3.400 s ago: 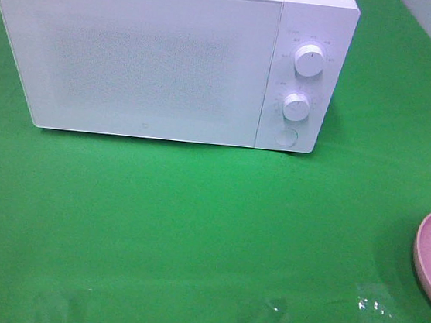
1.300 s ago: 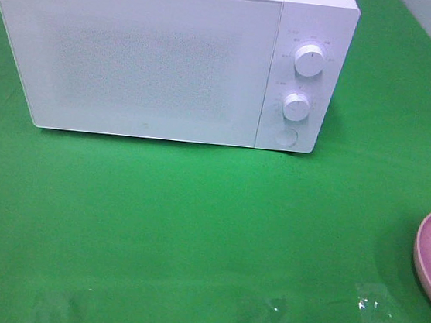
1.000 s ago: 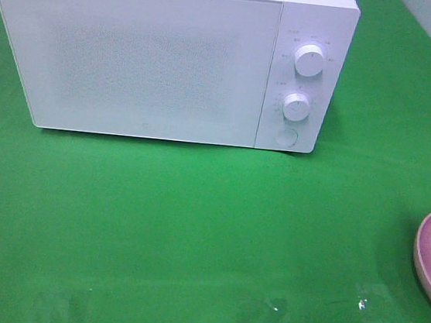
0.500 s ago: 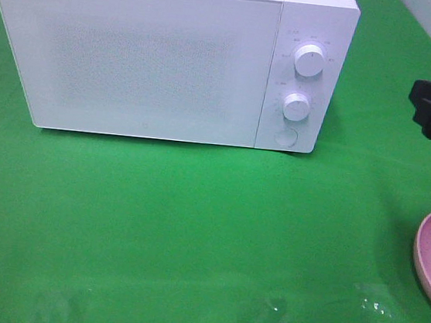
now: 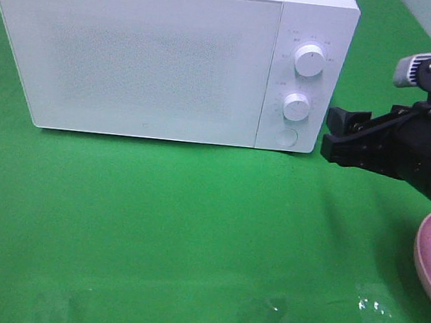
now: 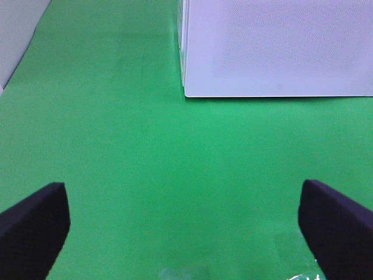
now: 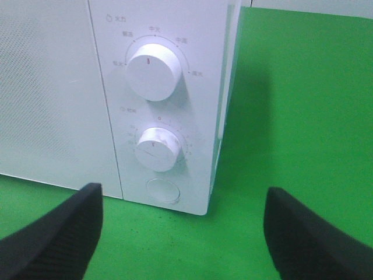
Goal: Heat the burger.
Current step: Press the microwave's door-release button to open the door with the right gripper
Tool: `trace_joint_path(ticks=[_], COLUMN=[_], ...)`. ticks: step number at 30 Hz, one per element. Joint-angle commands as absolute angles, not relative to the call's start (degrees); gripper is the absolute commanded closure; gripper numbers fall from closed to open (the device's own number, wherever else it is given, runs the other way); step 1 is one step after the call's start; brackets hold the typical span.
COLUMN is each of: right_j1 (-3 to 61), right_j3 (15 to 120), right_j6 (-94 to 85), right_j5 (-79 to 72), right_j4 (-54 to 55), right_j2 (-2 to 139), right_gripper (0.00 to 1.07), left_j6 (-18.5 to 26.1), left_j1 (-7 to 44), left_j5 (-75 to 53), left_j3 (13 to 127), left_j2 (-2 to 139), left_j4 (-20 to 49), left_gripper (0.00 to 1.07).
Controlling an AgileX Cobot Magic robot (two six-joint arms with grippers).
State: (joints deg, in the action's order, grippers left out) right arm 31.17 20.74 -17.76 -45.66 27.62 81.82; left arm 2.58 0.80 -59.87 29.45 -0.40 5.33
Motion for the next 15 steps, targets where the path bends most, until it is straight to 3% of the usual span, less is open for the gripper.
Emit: trace_joint_path(ticks=[1,7,15], right_j1=[35.01,45.66,52.65], right_j3=[20.74,20.80,20.80], right_j6=[-20.80,-22.35,-21.83], right_j5=[-50.88,-58.84,-61.99], right_j4=[33.23,46.52,49.96], right_j2=[83.48,88.64,92.65], right_gripper=[0.35,0.35,0.35], left_j6=[2.29,2.29,2.29], left_j1=[0.69,0.69,0.69], left_j5=[-59.24,-59.24,-59.24], left_j3=[29.22,29.22,29.22], left_j2=[-1.38,-1.38,-1.38], left_j4=[5.21,5.21,5.21], left_gripper=[0.04,0.04,0.04])
